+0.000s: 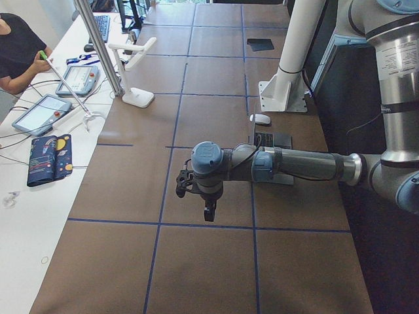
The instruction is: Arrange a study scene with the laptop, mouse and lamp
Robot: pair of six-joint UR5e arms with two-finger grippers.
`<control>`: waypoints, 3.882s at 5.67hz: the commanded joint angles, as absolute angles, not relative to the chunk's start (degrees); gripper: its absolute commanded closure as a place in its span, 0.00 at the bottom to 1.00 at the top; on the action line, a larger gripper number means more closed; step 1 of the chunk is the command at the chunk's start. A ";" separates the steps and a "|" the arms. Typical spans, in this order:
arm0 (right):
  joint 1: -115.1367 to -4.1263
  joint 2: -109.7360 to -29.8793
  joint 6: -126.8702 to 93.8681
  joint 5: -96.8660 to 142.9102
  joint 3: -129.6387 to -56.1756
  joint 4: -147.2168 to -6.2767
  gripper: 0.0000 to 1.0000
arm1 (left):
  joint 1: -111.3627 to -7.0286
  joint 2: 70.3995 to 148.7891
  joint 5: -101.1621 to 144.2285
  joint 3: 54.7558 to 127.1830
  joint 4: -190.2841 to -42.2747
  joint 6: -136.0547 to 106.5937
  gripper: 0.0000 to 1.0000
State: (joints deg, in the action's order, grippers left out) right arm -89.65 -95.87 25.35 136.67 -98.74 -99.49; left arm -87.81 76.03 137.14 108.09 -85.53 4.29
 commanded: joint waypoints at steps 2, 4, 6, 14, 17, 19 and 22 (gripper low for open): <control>-89.65 -95.45 25.23 136.67 -98.44 -99.49 0.00 | -87.89 75.85 136.32 107.93 -86.75 4.31 0.00; -89.65 -94.75 25.40 136.58 -100.09 -99.49 0.00 | -87.45 76.11 136.93 108.36 -86.75 4.05 0.00; -89.73 -94.75 26.01 136.67 -101.24 -99.41 0.00 | -87.54 75.33 138.06 106.01 -89.01 4.74 0.00; -88.77 -94.92 23.12 137.37 -100.63 -96.77 0.00 | -61.46 71.90 144.67 131.54 -106.44 -76.27 0.00; -88.68 -95.36 23.20 137.37 -100.02 -96.77 0.00 | -54.19 69.87 143.62 139.80 -107.05 -108.08 0.00; -88.33 -95.36 23.29 138.16 -100.02 -96.68 0.00 | -36.36 69.35 127.43 144.93 -106.53 -128.41 0.00; -88.24 -95.62 23.29 138.60 -100.02 -96.68 0.00 | -31.38 64.33 116.47 144.49 -105.29 -136.54 0.00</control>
State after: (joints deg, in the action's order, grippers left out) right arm -88.26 -95.53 23.23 138.55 -100.02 -96.68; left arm -31.93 64.58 118.32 144.55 -105.50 -132.88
